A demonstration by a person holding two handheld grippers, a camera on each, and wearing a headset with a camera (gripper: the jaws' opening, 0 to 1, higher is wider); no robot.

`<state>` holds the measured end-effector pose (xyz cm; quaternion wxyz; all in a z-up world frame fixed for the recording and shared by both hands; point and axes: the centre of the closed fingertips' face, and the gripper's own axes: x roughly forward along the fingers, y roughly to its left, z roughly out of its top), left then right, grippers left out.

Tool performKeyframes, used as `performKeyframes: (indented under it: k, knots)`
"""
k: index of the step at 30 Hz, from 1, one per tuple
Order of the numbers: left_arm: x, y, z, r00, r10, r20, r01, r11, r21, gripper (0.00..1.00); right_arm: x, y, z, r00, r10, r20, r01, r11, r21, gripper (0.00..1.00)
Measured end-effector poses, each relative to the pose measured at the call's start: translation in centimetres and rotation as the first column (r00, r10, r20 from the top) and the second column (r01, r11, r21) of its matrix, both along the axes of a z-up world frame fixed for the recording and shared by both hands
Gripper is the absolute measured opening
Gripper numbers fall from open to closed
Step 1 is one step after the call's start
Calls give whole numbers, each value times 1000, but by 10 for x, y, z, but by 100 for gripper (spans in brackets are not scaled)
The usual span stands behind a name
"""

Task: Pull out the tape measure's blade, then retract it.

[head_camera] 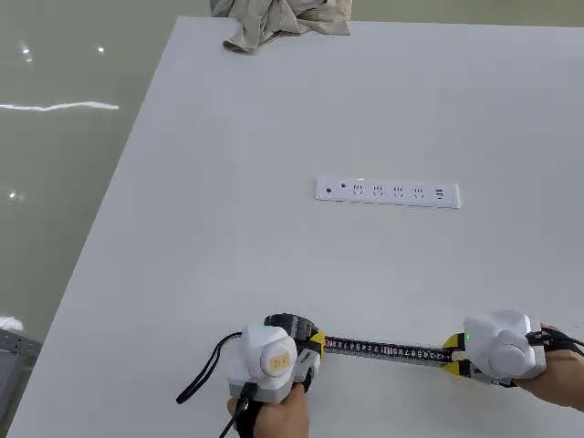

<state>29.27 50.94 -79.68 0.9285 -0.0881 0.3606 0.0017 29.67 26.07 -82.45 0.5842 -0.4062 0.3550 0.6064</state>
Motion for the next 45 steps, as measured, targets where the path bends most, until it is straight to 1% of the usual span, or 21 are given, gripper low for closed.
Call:
performKeyframes:
  k: [7,15,28,30,42,45]
  knots:
    - [0,0,0,1000,0,-3,0,1000,0,61,0,5,0,1000,17,26,-17,1000,9,13]
    - [0,0,0,1000,0,-6,0,1000,-1,61,0,9,1,999,26,45,-26,1000,14,13]
    - [0,0,-1,1000,-2,-10,2,1000,0,61,0,18,-1,998,26,52,-28,999,26,13]
    - [0,0,0,1000,-2,-10,2,1000,0,61,-1,21,1,998,25,51,-27,999,30,13]
    - [0,0,-1,1000,-4,-12,4,1000,-1,61,-2,35,0,998,34,53,-36,998,44,13]
    - [0,0,0,1000,-5,-13,5,1000,-2,61,-2,40,2,998,37,54,-40,998,48,13]
